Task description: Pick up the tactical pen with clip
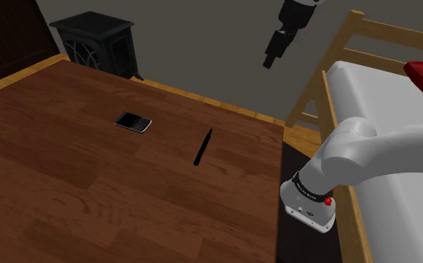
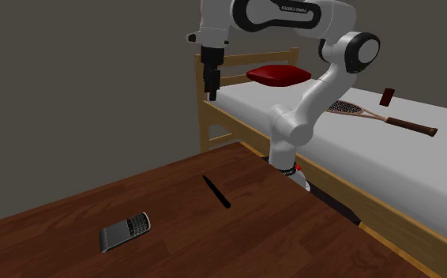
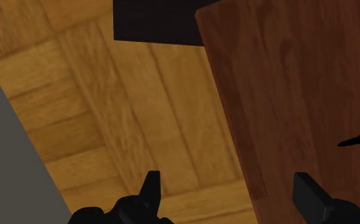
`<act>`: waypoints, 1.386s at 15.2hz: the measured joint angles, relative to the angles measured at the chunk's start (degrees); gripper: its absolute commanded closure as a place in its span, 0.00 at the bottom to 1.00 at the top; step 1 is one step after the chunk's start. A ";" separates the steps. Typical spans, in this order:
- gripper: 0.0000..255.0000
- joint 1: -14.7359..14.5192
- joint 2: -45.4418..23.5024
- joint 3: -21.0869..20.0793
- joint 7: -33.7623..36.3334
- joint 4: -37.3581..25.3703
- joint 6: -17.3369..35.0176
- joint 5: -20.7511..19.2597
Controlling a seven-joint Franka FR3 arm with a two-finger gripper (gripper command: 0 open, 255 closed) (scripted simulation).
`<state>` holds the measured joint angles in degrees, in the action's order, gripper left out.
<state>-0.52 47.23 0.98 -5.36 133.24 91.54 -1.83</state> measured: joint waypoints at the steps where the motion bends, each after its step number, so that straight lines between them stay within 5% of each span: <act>1: 0.00 0.00 0.00 0.00 0.00 0.00 0.00 0.00; 11: 0.00 5.35 6.06 -18.39 34.61 10.88 5.45 10.75; 21: 0.00 16.00 -3.29 -42.02 73.65 7.19 13.08 21.33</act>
<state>15.47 43.94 -41.04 68.28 140.43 104.62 19.50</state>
